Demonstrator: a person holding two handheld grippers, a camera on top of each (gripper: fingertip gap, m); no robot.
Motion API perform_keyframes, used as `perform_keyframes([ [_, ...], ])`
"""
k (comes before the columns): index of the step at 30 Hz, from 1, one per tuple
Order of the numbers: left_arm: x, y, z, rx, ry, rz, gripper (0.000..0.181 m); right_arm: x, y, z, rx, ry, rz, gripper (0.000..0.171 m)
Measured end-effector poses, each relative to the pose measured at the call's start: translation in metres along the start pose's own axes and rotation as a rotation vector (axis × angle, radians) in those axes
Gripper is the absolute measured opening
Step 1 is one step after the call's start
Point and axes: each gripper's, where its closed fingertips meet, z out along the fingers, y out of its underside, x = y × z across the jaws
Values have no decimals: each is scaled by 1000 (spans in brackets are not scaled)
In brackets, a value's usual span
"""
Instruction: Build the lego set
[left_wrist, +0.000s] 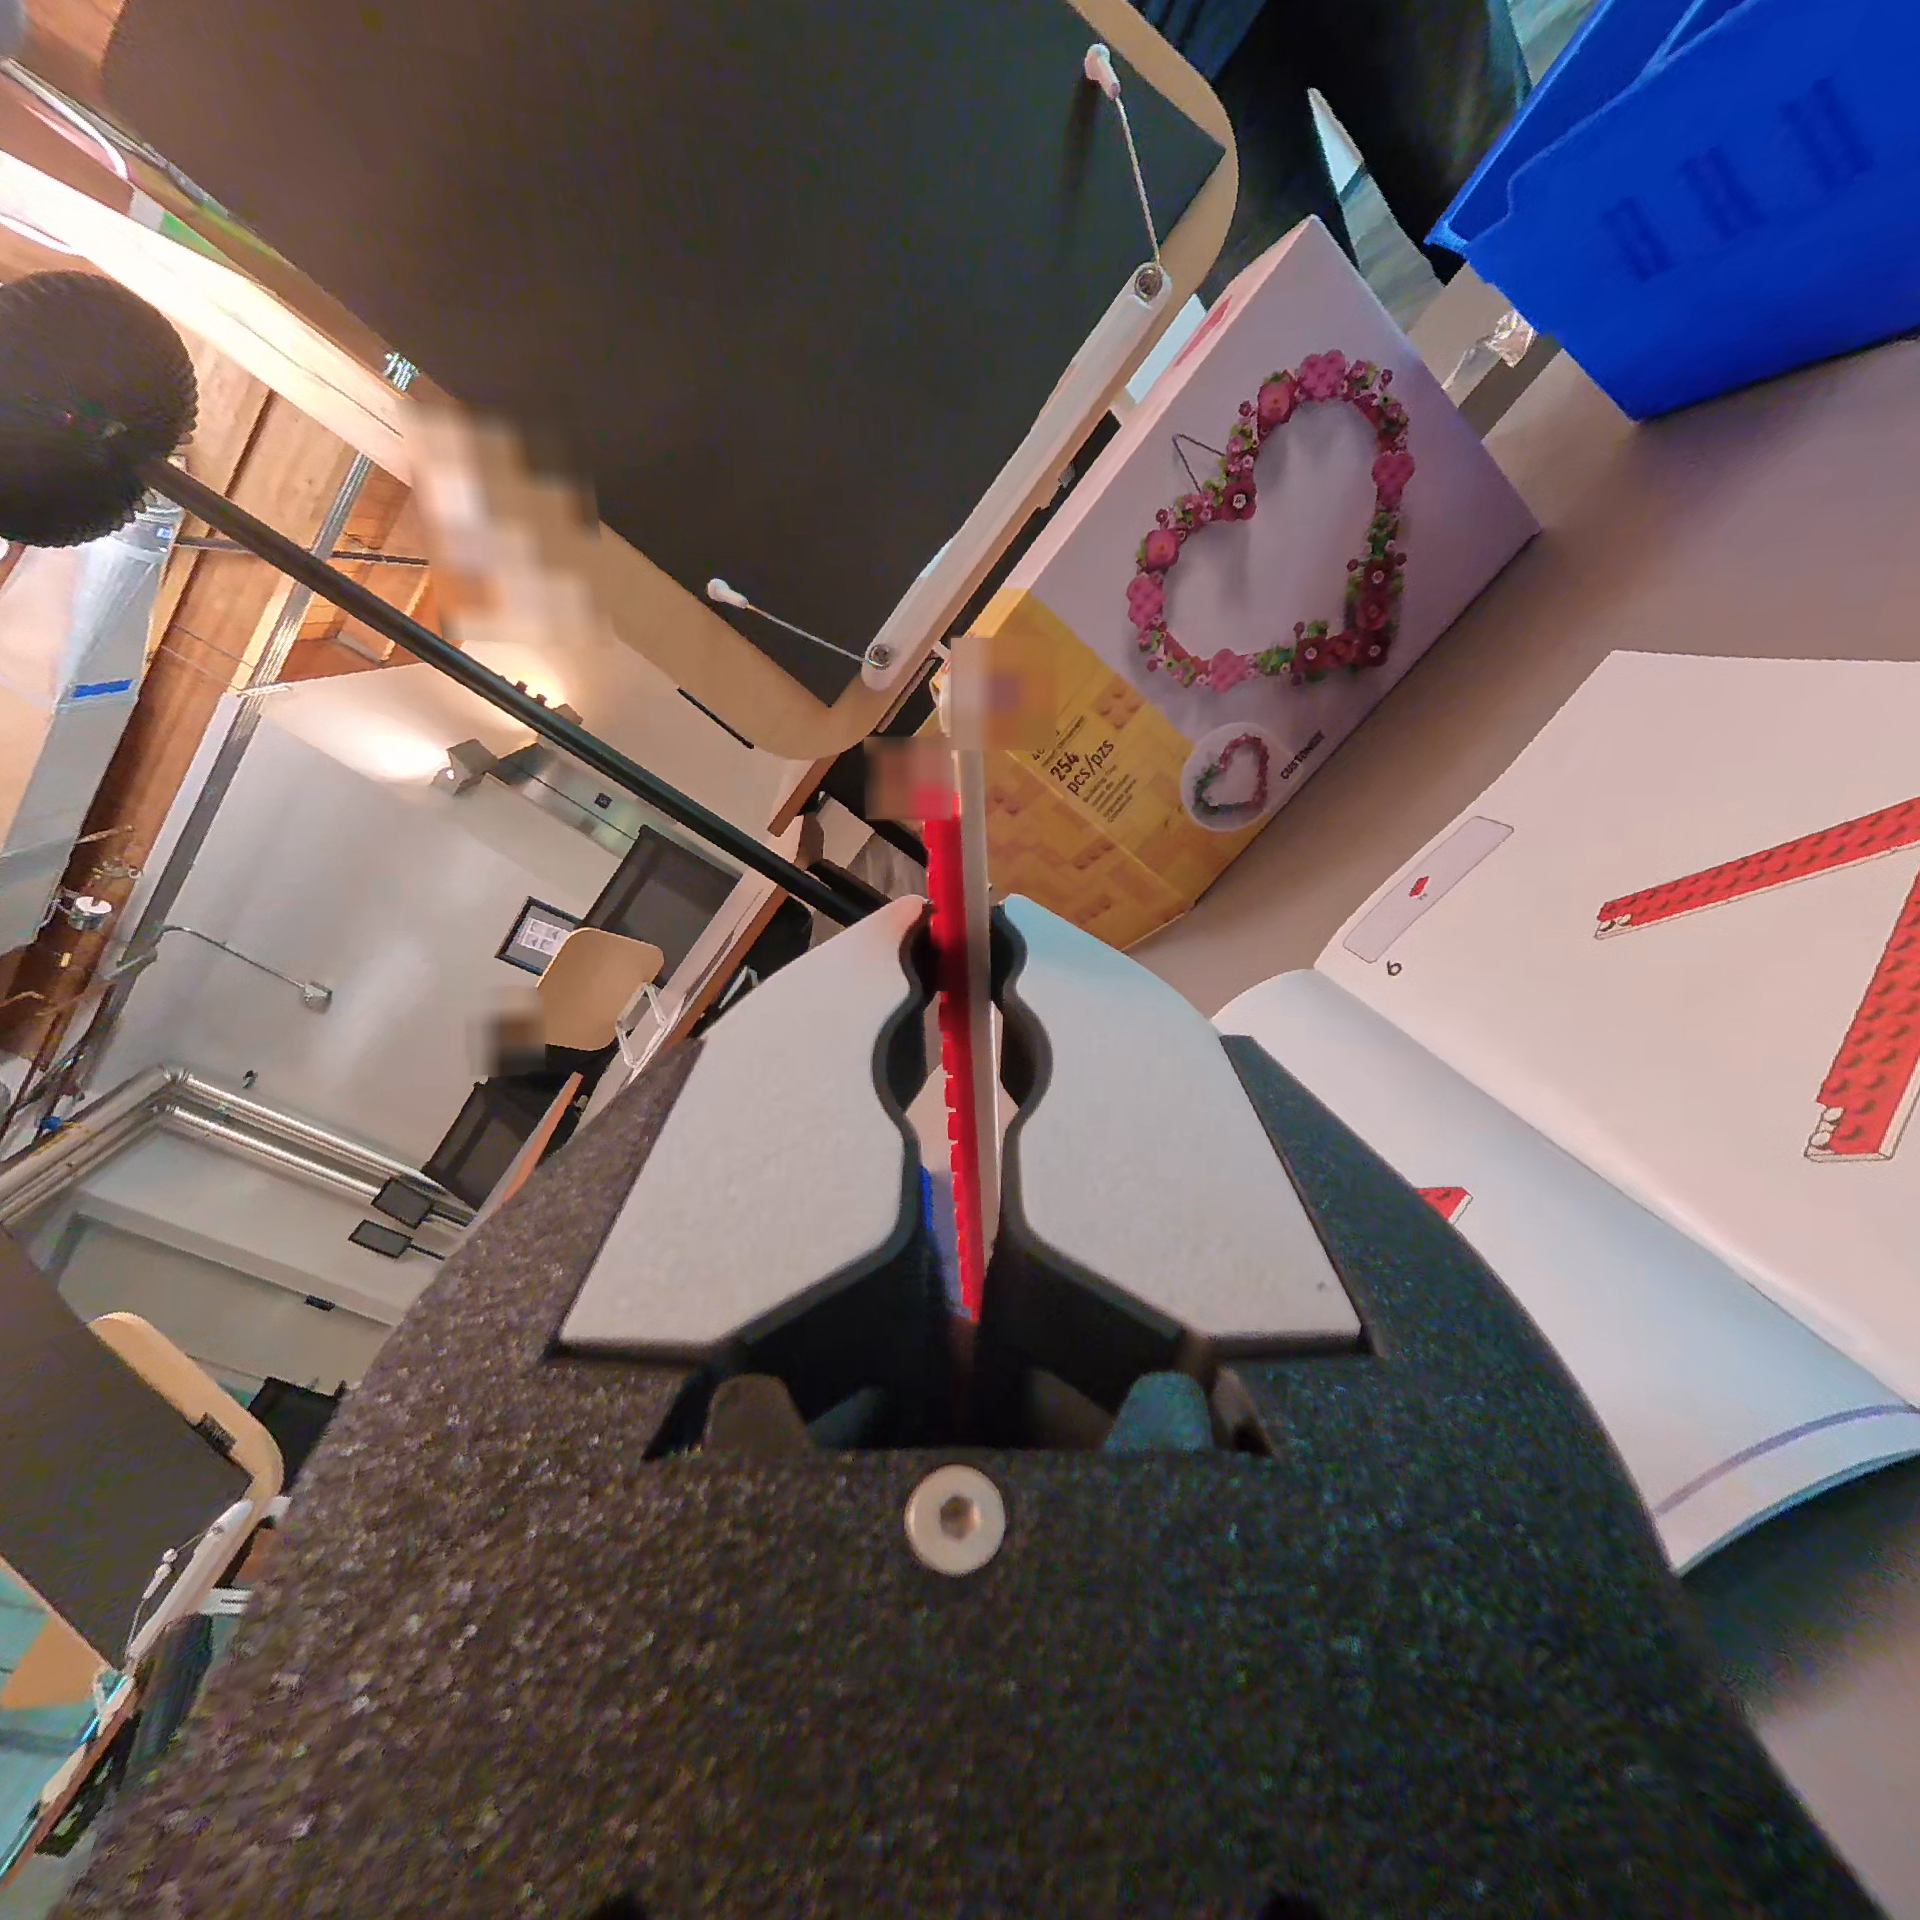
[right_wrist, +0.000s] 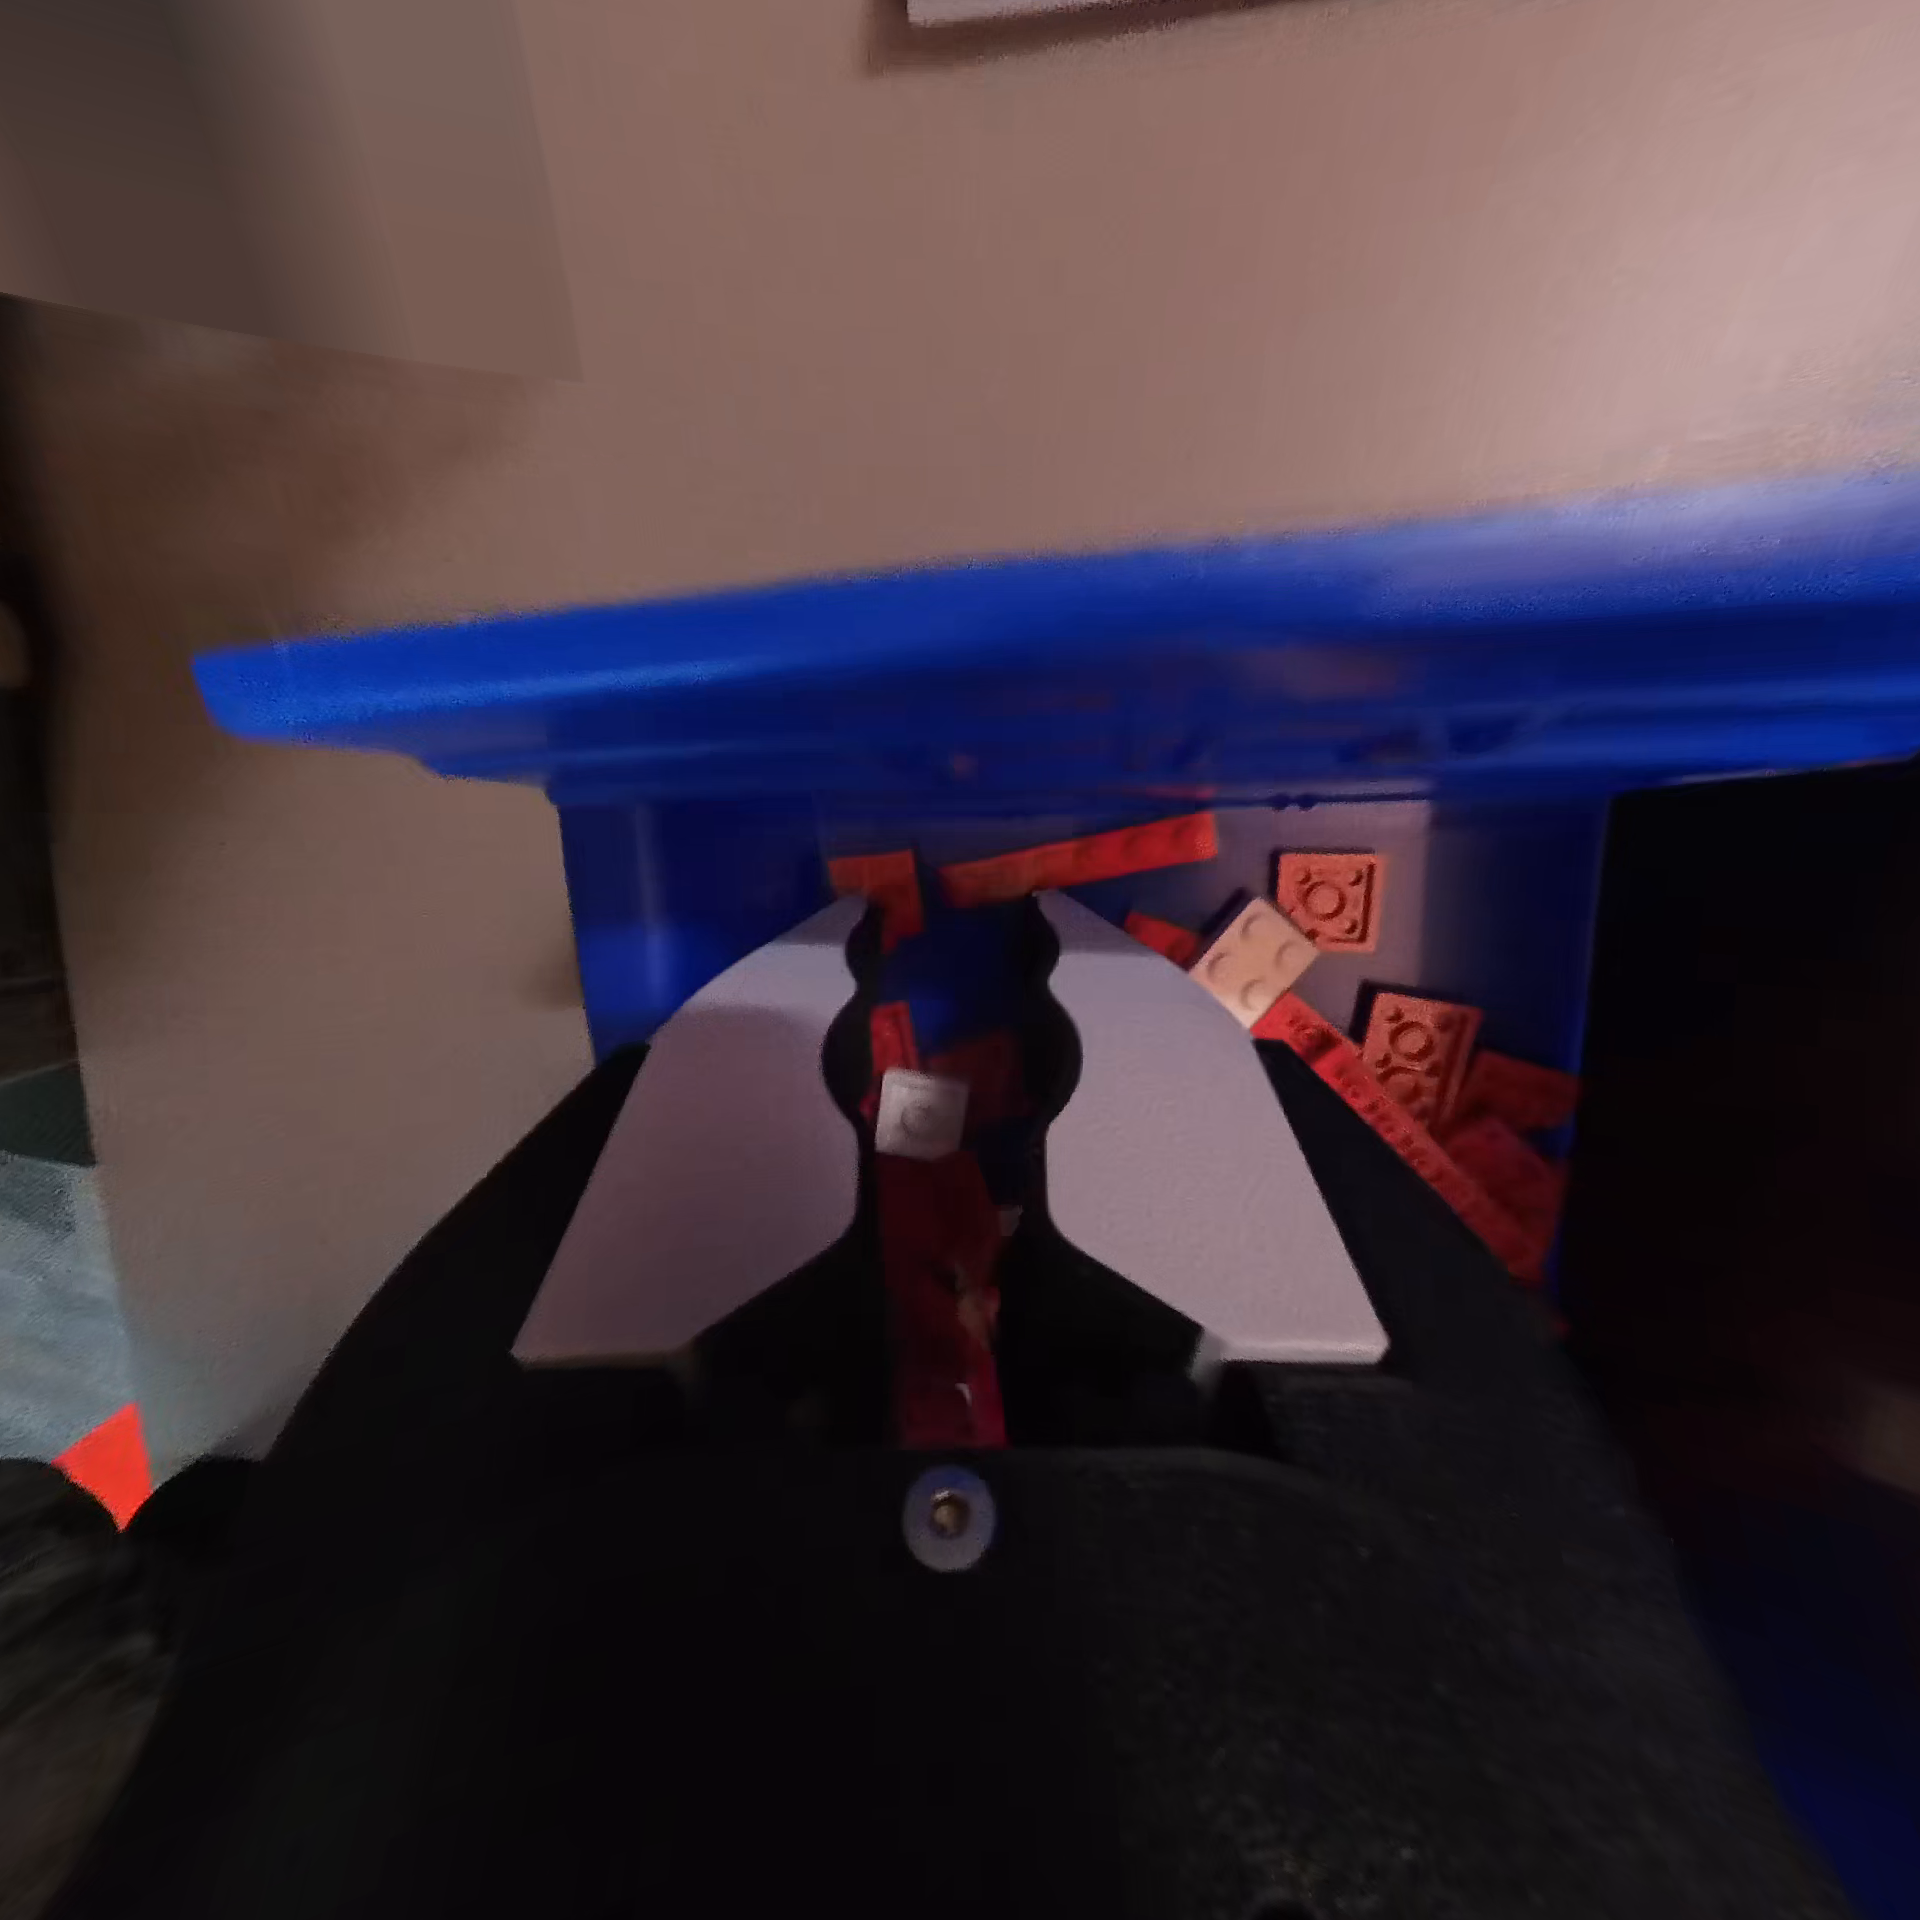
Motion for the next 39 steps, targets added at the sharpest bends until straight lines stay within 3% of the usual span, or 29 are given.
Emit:
perform_keyframes([
  [3,-1,1,0,-5,-3,4,8,9,-1,0,-31,88,10,36],
  [7,-2,4,0,-13,-5,6,8,32,8,-13,-43,240,23,29],
  [11,0,3,1,-13,-1,12,8,29,6,-22,15,219,33,25],
  [15,0,3,1,-15,0,20,8,36,24,-35,-75,306,-1,8],
  [19,-3,3,-1,-13,-6,11,8,34,30,-56,-24,332,65,6],
  [22,-3,3,-1,-13,-7,10,8,16,44,-62,-59,245,99,0],
  [27,-2,1,-1,-8,-5,18,8,-3,56,-49,-123,111,120,0],
  [31,-3,1,-2,-7,-7,15,8,0,39,-40,-70,107,72,0],
  [34,-4,1,-3,-9,-10,21,8,5,53,-48,-138,178,103,0],
  [39,-5,2,-3,-9,-15,15,8,24,91,-89,-232,425,351,22],
])
